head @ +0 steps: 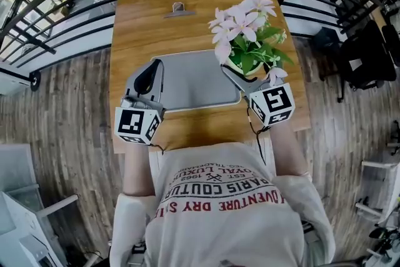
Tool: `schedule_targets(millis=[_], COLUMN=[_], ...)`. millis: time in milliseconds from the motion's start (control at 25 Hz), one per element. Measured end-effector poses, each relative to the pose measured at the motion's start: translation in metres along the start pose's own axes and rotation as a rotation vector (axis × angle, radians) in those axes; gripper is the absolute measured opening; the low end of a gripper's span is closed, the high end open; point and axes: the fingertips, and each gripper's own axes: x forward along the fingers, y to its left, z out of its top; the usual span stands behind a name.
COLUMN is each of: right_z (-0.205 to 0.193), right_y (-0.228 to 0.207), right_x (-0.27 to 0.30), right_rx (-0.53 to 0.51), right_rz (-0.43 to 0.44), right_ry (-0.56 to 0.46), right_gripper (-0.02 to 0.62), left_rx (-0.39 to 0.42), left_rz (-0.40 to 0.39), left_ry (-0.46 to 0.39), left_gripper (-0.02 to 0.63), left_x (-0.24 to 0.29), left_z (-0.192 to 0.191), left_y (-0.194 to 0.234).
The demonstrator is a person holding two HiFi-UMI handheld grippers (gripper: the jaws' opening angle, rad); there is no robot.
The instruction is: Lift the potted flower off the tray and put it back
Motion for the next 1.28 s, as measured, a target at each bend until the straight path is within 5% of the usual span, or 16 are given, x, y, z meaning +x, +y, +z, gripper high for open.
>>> schedule_targets(millis=[280,960,1280], right_z=[0.001,-0.037,-0.102], right_y=[-0.005,0.02,0.062], right_x=[-0.006,0.034,0.078], right_rx=[0.006,-0.008,0.006], right_rz=[-0.035,0.075,0.266], right_ry=[-0.012,0.068,0.155], right_gripper=[0.502,0.502,0.503], left_rx=[0.015,-0.058,-0.117], left_rz=[-0.01,0.01,0.025], left_ry=[-0.001,0.055,0.113], left_gripper=[0.012,0.012,0.012], left_x=[-0.003,-0.006,-0.001], left_z=[0.004,-0.033,-0.076], left_y=[-0.006,-0.005,0.007])
